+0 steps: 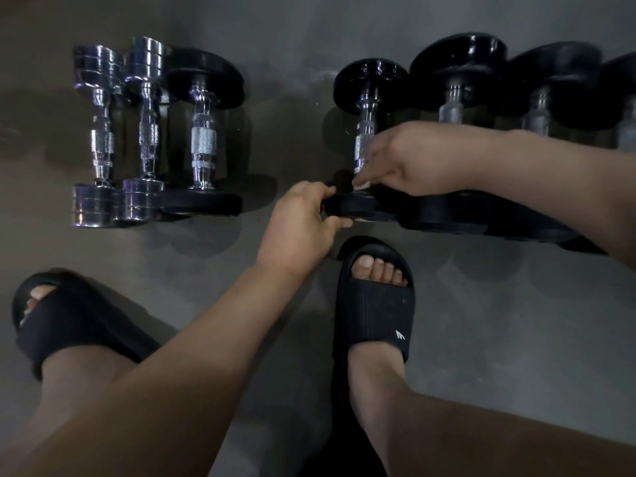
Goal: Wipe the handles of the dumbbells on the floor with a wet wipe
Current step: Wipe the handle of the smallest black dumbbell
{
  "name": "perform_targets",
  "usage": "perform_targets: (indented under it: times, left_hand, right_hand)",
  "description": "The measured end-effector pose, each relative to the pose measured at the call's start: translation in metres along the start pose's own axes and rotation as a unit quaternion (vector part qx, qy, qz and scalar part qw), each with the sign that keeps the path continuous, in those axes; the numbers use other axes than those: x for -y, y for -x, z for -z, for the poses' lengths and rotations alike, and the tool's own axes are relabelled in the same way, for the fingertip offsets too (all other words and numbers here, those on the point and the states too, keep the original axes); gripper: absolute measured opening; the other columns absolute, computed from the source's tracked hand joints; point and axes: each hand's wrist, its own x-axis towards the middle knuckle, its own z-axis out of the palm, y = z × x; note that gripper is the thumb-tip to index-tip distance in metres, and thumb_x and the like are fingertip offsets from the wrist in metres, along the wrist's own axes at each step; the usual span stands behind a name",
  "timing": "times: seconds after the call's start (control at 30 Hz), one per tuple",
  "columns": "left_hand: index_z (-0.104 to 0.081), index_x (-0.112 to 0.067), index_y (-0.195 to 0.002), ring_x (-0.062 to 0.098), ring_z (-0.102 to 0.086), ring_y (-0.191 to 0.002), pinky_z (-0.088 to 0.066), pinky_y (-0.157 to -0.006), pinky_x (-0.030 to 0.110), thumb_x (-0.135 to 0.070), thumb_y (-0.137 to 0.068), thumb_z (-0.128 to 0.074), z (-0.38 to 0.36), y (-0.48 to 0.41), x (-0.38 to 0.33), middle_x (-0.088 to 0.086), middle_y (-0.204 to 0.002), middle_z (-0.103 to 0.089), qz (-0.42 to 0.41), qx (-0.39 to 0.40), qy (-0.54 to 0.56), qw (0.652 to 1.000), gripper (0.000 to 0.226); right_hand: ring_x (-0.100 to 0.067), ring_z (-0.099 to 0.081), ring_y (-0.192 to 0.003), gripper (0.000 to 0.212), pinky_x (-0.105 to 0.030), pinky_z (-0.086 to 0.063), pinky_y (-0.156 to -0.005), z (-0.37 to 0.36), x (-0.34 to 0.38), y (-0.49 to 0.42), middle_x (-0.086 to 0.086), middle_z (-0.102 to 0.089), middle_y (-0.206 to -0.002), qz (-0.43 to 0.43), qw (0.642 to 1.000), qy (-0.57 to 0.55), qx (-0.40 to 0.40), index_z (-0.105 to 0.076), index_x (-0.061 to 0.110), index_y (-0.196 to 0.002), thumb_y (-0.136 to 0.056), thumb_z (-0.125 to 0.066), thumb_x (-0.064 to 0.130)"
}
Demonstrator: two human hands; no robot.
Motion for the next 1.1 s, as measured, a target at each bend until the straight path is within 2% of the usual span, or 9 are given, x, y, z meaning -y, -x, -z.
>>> perform_targets:
  times: [0.1, 0.27, 0.4, 0.5, 0.63, 0.73, 0.9, 1.0, 1.1]
  left_hand:
    - [-0.071, -0.005, -0.113, 0.017, -0.063, -0.094, -0.045, -0.084, 0.016, -0.019, -0.073, -0.089, -0.001, 0.000, -0.001, 0.008, -0.105, -0.067, 0.002, 0.001, -0.001, 1.000, 0.047]
    - [-0.071, -0.005, -0.109, 0.018, -0.063, -0.094, -0.041, -0.083, 0.013, -0.018, -0.072, -0.089, 0.002, -0.001, -0.002, 0.008, -0.103, -0.067, 0.010, 0.010, -0.017, 1.000, 0.043]
    - [-0.071, -0.005, -0.111, 0.016, -0.061, -0.094, -0.039, -0.082, 0.011, -0.019, -0.073, -0.088, 0.006, -0.004, -0.007, 0.009, -0.105, -0.067, 0.012, 0.028, -0.028, 0.999, 0.044]
    - [-0.072, -0.004, -0.110, 0.021, -0.064, -0.096, -0.037, -0.081, 0.010, -0.017, -0.072, -0.088, 0.005, -0.004, -0.008, 0.009, -0.105, -0.068, 0.014, 0.026, -0.033, 0.999, 0.044]
    - [-0.072, -0.005, -0.111, 0.020, -0.063, -0.098, -0.033, -0.081, 0.007, -0.017, -0.072, -0.088, 0.006, -0.003, -0.010, 0.009, -0.106, -0.069, 0.024, 0.023, -0.033, 0.999, 0.043]
    - [-0.072, -0.005, -0.114, 0.020, -0.063, -0.100, -0.033, -0.081, 0.007, -0.017, -0.073, -0.088, 0.006, -0.003, -0.011, 0.009, -0.109, -0.068, 0.028, 0.026, -0.032, 0.999, 0.046]
    - [-0.070, -0.003, -0.118, 0.023, -0.064, -0.100, -0.040, -0.084, 0.014, -0.017, -0.073, -0.088, 0.006, -0.003, -0.011, 0.011, -0.110, -0.067, 0.033, 0.032, -0.027, 0.999, 0.050]
    - [-0.070, -0.003, -0.117, 0.023, -0.064, -0.100, -0.042, -0.084, 0.016, -0.017, -0.073, -0.088, 0.006, -0.003, -0.010, 0.011, -0.109, -0.067, 0.037, 0.034, -0.018, 0.999, 0.049]
    - [-0.070, -0.003, -0.118, 0.023, -0.064, -0.099, -0.039, -0.082, 0.013, -0.018, -0.074, -0.088, 0.008, -0.003, -0.011, 0.011, -0.109, -0.067, 0.039, 0.039, -0.018, 0.998, 0.050]
  right_hand:
    - [-0.017, -0.062, -0.086, 0.028, -0.014, -0.039, -0.080, 0.007, -0.009, 0.006, -0.010, -0.071, -0.096, -0.051, 0.997, -0.002, -0.063, -0.079, 0.013, -0.110, -0.087, -0.069, 0.000]
    - [-0.036, -0.065, -0.086, 0.024, -0.028, -0.042, -0.073, -0.011, -0.004, 0.006, -0.015, -0.066, -0.098, -0.138, 0.984, 0.009, -0.114, -0.073, 0.011, -0.115, -0.094, -0.061, 0.010]
    - [-0.028, -0.064, -0.088, 0.024, -0.038, -0.054, -0.076, -0.013, 0.007, 0.007, -0.007, -0.066, -0.100, -0.083, 0.997, -0.001, -0.007, -0.068, 0.015, -0.112, -0.097, -0.051, 0.023]
    - [-0.027, -0.065, -0.085, 0.019, -0.040, -0.053, -0.077, -0.007, -0.008, -0.001, -0.007, -0.067, -0.093, -0.102, 0.992, -0.006, -0.077, -0.069, 0.013, -0.105, -0.097, -0.055, 0.024]
    - [-0.038, -0.061, -0.094, 0.024, -0.042, -0.050, -0.079, -0.002, -0.021, -0.015, -0.016, -0.065, -0.100, -0.234, 0.962, 0.027, -0.137, -0.066, 0.010, -0.115, -0.098, -0.053, 0.021]
    - [-0.040, -0.060, -0.095, 0.028, -0.044, -0.049, -0.078, -0.006, -0.018, -0.019, -0.017, -0.062, -0.104, -0.278, 0.950, 0.045, -0.132, -0.064, 0.013, -0.120, -0.098, -0.049, 0.022]
    - [-0.037, -0.063, -0.086, 0.022, -0.040, -0.051, -0.065, -0.011, -0.006, -0.019, -0.012, -0.063, -0.099, -0.177, 0.978, 0.095, -0.057, -0.070, 0.012, -0.109, -0.096, -0.054, 0.016]
    - [-0.036, -0.064, -0.077, 0.016, -0.032, -0.035, -0.053, 0.001, -0.004, -0.032, -0.010, -0.062, -0.099, -0.246, 0.948, 0.198, -0.046, -0.067, 0.013, -0.104, -0.091, -0.059, 0.015]
    - [-0.039, -0.064, -0.083, 0.019, -0.035, -0.037, -0.056, 0.008, 0.001, -0.043, -0.013, -0.060, -0.104, -0.281, 0.936, 0.210, -0.010, -0.065, 0.009, -0.105, -0.087, -0.058, 0.007]
